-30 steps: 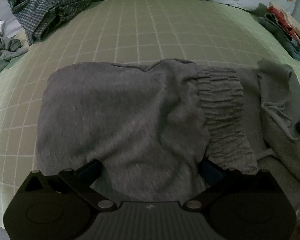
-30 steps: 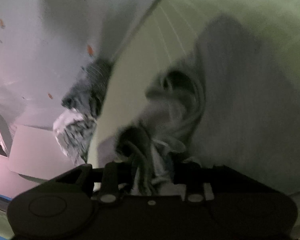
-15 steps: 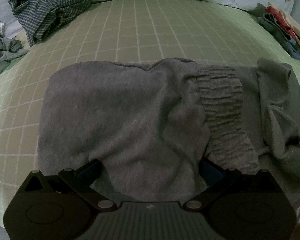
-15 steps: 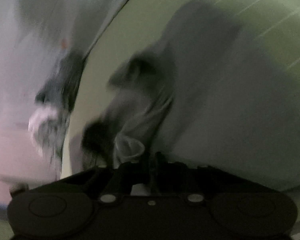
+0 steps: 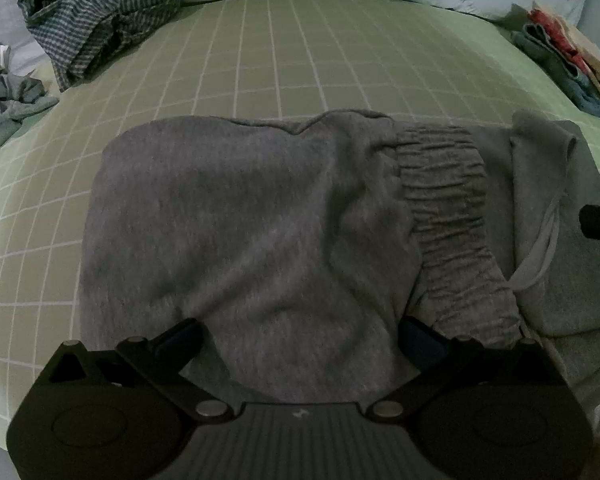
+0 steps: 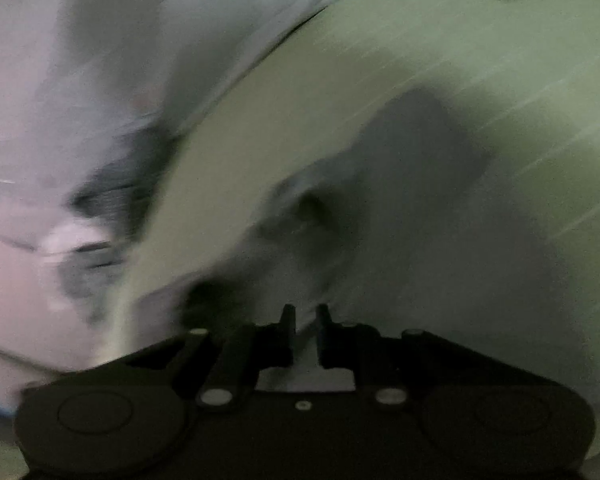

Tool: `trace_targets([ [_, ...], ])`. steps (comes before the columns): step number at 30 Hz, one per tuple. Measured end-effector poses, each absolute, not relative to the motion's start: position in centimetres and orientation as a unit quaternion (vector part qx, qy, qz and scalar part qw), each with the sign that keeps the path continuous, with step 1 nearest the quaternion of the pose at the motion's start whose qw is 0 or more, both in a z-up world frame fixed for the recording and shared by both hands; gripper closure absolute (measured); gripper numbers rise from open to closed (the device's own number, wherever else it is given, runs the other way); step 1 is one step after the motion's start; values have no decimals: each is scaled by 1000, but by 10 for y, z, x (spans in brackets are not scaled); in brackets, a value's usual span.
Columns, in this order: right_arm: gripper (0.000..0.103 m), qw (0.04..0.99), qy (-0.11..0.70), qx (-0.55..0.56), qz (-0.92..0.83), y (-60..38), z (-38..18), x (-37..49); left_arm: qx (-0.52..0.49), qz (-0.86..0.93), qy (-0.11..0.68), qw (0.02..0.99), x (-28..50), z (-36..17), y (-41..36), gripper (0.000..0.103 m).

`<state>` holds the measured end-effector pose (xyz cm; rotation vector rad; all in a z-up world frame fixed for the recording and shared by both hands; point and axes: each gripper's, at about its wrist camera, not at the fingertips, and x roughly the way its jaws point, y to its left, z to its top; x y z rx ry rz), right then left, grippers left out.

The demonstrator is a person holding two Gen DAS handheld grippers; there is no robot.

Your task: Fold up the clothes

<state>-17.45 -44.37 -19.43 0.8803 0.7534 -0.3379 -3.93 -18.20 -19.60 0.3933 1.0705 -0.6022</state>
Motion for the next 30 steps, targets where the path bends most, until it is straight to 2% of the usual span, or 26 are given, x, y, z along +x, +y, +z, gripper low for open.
trace_targets([
  [3,93,834,363,363,-203,-451,-197,-167,184,-281,498,799,-38,-196,-183,0],
  [7,95,841,360,355,-194,-456,-202,-147,184,-282,496,800,-39,-196,-184,0],
  [15,96,856,357,368,-60,-416,-204,-81,184,-282,497,800,-37,-195,-184,0],
  [19,95,857,333,391,-34,-409,-193,-94,184,-283,496,800,-39,-194,-183,0],
  [23,95,858,324,383,-112,-424,-185,-119,184,-283,495,800,-40,-194,-182,0],
  [27,96,837,361,371,-180,-431,-198,-126,184,-283,496,800,-40,-193,-182,0],
  [30,96,829,364,397,-153,-423,-205,-123,185,-283,496,799,-40,-192,-181,0],
])
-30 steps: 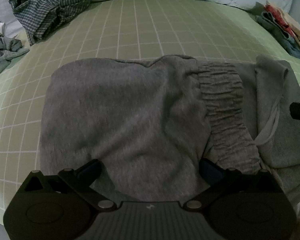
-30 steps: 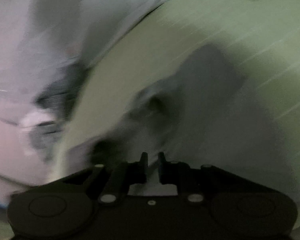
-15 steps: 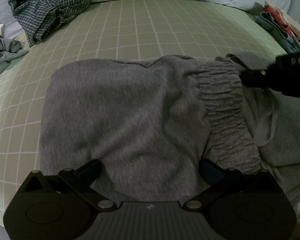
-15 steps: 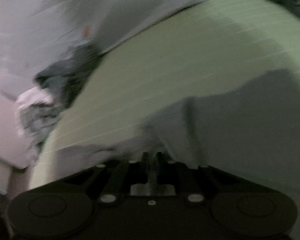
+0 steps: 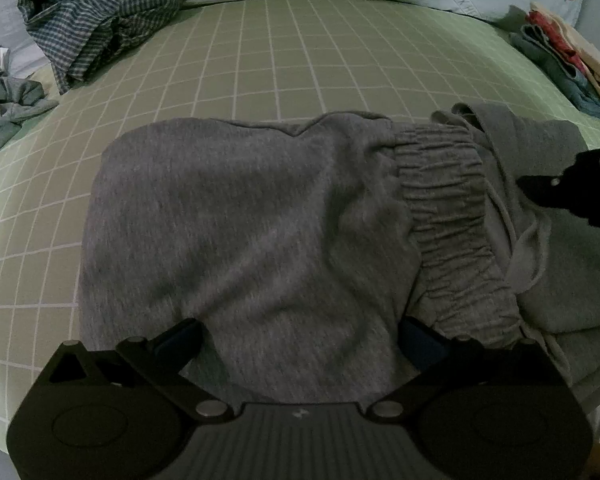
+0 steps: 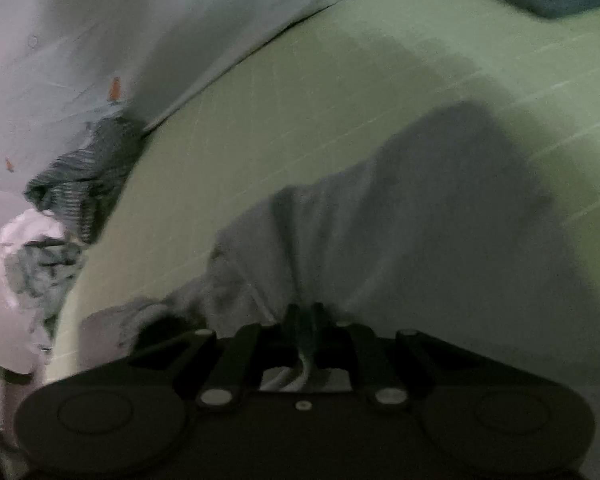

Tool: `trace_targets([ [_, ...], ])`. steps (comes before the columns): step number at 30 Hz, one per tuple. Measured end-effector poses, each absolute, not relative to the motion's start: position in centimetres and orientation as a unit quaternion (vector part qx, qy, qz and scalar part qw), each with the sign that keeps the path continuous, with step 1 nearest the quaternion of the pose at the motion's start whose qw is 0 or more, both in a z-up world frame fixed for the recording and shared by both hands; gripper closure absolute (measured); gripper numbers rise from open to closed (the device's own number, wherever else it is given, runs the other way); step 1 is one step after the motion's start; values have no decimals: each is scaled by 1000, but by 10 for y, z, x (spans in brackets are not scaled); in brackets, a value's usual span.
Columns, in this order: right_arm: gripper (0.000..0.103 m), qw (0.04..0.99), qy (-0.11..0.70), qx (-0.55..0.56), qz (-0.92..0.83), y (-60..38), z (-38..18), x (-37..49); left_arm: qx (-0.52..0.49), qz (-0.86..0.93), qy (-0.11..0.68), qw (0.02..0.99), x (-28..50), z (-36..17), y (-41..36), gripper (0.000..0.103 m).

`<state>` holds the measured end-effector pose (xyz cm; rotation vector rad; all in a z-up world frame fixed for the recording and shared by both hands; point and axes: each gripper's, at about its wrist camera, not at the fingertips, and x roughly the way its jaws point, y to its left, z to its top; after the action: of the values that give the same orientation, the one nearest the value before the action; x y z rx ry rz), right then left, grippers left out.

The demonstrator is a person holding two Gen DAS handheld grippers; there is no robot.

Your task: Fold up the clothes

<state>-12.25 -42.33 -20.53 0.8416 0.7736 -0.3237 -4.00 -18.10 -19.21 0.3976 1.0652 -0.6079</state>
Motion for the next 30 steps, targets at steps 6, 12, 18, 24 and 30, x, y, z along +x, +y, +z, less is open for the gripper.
trace_targets([
  [6,96,828,394,396,-53,-384,-200,-104,185,-281,499,798,-40,-190,-183,0],
  [12,91,827,381,410,-60,-390,-192,-125,183,-279,497,801,-41,-191,-184,0],
  [18,70,840,363,374,-153,-416,-174,-149,182,-277,497,802,-45,-191,-182,0],
  [24,7,851,389,251,-247,-431,-167,-176,183,-276,499,801,-46,-189,-180,0],
  [30,1,846,399,220,-275,-448,-177,-197,181,-271,501,801,-46,-189,-180,0],
])
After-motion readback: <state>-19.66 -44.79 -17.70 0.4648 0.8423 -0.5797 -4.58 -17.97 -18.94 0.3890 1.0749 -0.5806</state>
